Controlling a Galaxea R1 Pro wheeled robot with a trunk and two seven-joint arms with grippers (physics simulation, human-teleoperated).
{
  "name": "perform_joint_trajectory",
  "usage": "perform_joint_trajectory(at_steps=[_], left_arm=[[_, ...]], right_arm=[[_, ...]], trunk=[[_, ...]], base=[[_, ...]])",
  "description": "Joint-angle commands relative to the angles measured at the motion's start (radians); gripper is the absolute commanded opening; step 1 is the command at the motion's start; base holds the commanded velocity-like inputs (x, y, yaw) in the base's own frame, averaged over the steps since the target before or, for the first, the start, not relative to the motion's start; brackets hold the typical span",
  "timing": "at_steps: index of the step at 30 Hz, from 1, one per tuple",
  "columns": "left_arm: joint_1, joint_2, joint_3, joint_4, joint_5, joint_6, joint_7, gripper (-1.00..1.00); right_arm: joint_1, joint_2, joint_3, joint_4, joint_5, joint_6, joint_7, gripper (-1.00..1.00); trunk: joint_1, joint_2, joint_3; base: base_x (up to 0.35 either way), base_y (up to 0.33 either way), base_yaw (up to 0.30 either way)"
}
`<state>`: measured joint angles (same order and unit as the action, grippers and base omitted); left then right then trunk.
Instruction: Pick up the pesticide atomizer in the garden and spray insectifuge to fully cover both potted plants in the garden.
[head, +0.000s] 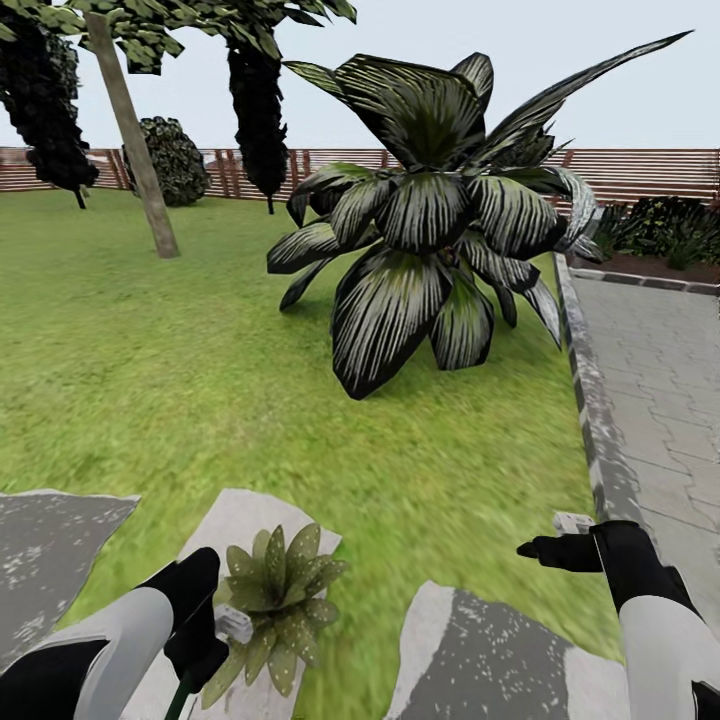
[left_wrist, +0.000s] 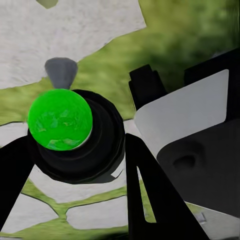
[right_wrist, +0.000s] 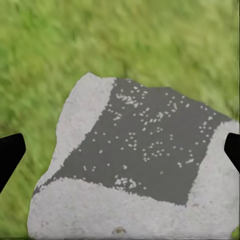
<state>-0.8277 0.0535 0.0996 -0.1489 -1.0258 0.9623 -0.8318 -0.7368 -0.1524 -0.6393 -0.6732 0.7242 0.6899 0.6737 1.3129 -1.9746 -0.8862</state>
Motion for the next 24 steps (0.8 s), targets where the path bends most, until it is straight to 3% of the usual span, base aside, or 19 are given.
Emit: perform_joint_trajectory(at_steps=[1, 9, 17, 24], left_arm=[[0.0, -0.001, 0.008, -0.002, -0.011, 0.006, -0.007, -1.0], [0.001, 0.0, 0.008, -0.001, -0.011, 0.006, -0.007, -1.0], [0.0, 0.0, 0.009, -0.003, -0.01, 0.006, -0.007, -1.0], [0.0, 0.0, 0.009, -0.005, -0.01, 0.006, -0.007, -1.0]], right_arm=[[-0.001, 0.001, -0.004, -0.001, 0.011, 0.0, 0.01, 1.0], [-0.001, 0.001, -0.004, -0.001, 0.011, 0.0, 0.01, 1.0], [-0.001, 0.001, -0.005, 0.0, 0.011, 0.0, 0.01, 1.0], [-0.001, 0.001, -0.004, 0.004, 0.011, 0.0, 0.009, 1.0]], trunk=[[0.0, 0.0, -0.001], [0.0, 0.0, -0.001], [0.0, 0.0, -0.001], [0.0, 0.0, -0.001]], base=[[-0.168, -0.183, -0.018], [-0.046, 0.001, -0.003], [0.0, 0.29, -0.012], [0.0, 0.301, -0.189]])
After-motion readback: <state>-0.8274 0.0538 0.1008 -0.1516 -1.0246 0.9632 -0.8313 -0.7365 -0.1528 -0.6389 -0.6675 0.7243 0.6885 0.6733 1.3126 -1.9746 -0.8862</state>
